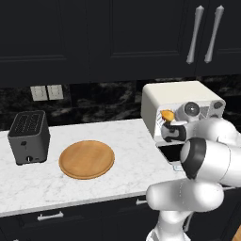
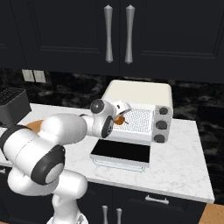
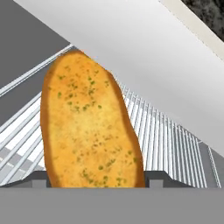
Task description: Pick up the kebab skewer and baguette bread, and place them inside the toaster oven. Close the toaster oven door and start by setting the timer.
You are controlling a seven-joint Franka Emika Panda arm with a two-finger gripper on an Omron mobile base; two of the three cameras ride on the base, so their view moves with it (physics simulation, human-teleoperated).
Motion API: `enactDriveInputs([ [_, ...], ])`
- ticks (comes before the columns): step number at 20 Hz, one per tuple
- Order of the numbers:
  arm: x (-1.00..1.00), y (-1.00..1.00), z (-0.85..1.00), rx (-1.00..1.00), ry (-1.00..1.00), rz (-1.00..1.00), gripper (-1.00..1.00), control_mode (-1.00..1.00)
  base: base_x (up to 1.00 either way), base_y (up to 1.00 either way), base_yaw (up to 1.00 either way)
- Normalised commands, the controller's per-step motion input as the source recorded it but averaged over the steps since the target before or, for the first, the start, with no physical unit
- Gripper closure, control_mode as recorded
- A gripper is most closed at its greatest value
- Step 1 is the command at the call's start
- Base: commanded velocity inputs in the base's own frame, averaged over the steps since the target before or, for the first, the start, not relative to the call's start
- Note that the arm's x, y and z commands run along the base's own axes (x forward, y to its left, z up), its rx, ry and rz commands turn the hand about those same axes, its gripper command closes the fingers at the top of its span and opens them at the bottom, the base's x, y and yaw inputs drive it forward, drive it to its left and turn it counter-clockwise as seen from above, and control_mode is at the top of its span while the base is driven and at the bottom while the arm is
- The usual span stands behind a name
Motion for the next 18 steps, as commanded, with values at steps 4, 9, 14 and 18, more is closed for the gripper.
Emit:
enactDriveInputs([
  [4, 0.26, 0.07, -0.07, -0.04, -0.01, 0.04, 1.00, -1.00, 0.00, 0.00, 0.00],
  [9, 0.44, 0.01, -0.22, -0.03, -0.07, 0.05, -1.00, -1.00, 0.00, 0.00, 0.00],
  [14, 0.12, 0.00, -0.04, -0.01, -0.14, 0.04, -1.00, -1.00, 0.00, 0.00, 0.00],
  [18, -0.08, 0.00, 0.18, 0.00, -0.19, 0.03, -1.00, -1.00, 0.00, 0.00, 0.00],
])
